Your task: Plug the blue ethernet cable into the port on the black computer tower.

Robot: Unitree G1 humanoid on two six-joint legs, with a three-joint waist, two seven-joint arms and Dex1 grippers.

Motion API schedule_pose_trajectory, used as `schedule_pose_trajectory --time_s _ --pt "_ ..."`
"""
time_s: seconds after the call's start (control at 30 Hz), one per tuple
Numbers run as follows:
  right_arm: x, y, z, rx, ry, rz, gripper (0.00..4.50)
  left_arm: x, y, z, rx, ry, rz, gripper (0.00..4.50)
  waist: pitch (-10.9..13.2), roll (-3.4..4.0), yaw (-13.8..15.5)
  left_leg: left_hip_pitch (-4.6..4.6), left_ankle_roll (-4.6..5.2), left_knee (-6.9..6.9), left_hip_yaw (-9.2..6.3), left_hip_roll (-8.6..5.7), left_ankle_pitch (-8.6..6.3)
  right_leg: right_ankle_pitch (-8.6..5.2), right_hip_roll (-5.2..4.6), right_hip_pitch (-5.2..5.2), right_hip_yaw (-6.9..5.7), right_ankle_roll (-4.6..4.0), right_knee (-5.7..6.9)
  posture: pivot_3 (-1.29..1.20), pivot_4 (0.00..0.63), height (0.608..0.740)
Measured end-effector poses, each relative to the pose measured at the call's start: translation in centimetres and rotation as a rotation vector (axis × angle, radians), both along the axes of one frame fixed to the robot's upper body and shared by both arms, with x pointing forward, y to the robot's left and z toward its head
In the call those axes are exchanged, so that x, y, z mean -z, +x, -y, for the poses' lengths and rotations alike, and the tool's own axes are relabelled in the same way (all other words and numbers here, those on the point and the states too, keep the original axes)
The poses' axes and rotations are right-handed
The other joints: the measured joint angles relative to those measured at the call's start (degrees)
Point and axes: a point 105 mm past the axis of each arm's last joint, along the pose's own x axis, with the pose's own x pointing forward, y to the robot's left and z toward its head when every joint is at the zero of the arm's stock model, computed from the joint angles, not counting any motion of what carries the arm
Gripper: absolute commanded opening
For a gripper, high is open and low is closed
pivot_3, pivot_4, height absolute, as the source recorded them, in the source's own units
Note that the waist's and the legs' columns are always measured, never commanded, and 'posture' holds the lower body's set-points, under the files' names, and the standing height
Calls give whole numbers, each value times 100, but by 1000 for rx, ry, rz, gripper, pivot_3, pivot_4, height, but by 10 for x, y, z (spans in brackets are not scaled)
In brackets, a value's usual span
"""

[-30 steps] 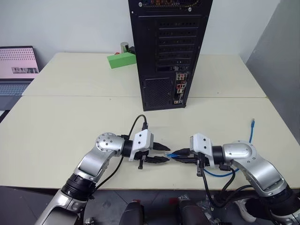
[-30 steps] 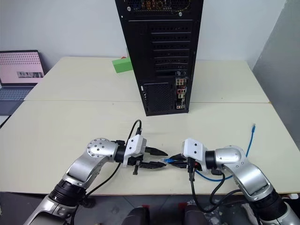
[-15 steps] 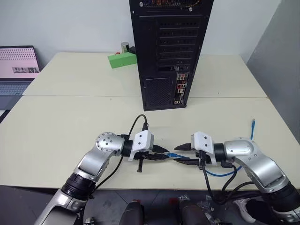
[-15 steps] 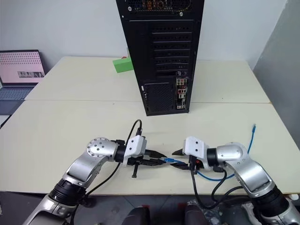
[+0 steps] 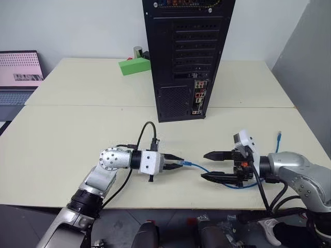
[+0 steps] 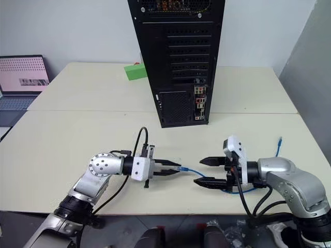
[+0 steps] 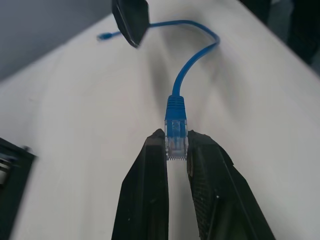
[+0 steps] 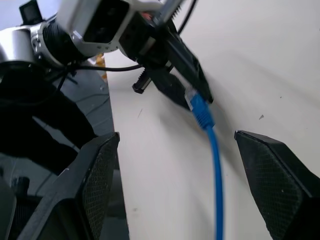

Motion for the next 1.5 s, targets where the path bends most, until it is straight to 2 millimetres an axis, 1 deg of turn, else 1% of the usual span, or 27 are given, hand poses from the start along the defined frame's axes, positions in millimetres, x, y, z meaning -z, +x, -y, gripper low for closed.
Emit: schedule_pose_trajectory --time_s 0.07,0.17,0.27,0.4,0.53,0.63,0.77,0.97,1.17,1.23,1.27,1.43,1.5 --pt "4 3 -4 25 4 -22 3906 -2 -1 -2 24 -15 115 289 0 0 -5 0 0 -1 0 0 0 0 0 0 1 0 0 0 150 740" --pt "5 8 -13 53 29 -34 3906 4 -4 -5 43 -16 198 289 0 0 -10 -1 0 -1 -1 -1 0 1 0 -1 -1 1 2 0 150 740" --pt "2 12 -20 63 52 -33 3906 7 -5 -6 56 -12 246 289 0 0 -4 -2 0 -1 -2 -1 0 0 0 0 -3 2 2 0 150 740" --pt "0 11 -25 51 76 -44 3906 8 -4 -6 62 -18 278 289 0 0 -5 -1 0 -1 -2 -1 0 0 0 0 -3 2 3 0 150 740" --pt "-2 13 -28 50 93 -53 3906 1 -1 -3 60 -36 328 289 0 0 -6 -1 0 -1 -2 -1 0 0 0 -1 -4 2 3 0 150 740" --pt "-1 15 -30 55 101 -63 3906 0 0 -3 54 -42 341 289 0 0 -10 -1 0 -1 -2 -1 0 0 0 -1 -4 2 3 0 150 740" --pt "0 18 -30 68 108 -72 3225 0 0 -4 44 -49 353 289 0 0 -10 -1 0 -1 -2 -1 0 1 0 -1 -5 2 4 0 150 740" --pt "-1 21 -31 75 114 -74 1960 -1 1 -6 30 -56 367 289 0 0 -10 -1 0 -1 -3 -1 0 1 0 -1 -5 2 4 0 150 740" --pt "1 24 -29 87 111 -82 539 0 0 -5 33 -62 379 289 0 0 -11 -1 0 -1 -2 -1 0 1 0 -1 -5 2 4 0 150 740" --pt "1 24 -29 88 110 -85 150 0 0 -6 35 -61 379 289 0 0 -11 -1 0 -1 -2 -1 0 1 0 -1 -5 2 4 0 150 740" --pt "1 24 -29 87 110 -85 0 0 0 -6 34 -60 379 289 0 0 -11 -1 0 -1 -2 -1 0 1 0 -2 -5 2 4 0 150 740" --pt "-1 25 -30 81 113 -82 0 0 0 -7 20 -76 378 289 0 0 -11 -1 0 -1 -2 -1 0 1 0 -2 -5 2 4 0 150 740" --pt "0 25 -29 79 113 -86 0 1 -1 -7 14 -81 371 989 0 1 -10 -1 0 -2 -2 -1 0 1 0 -2 -5 2 4 0 150 740"
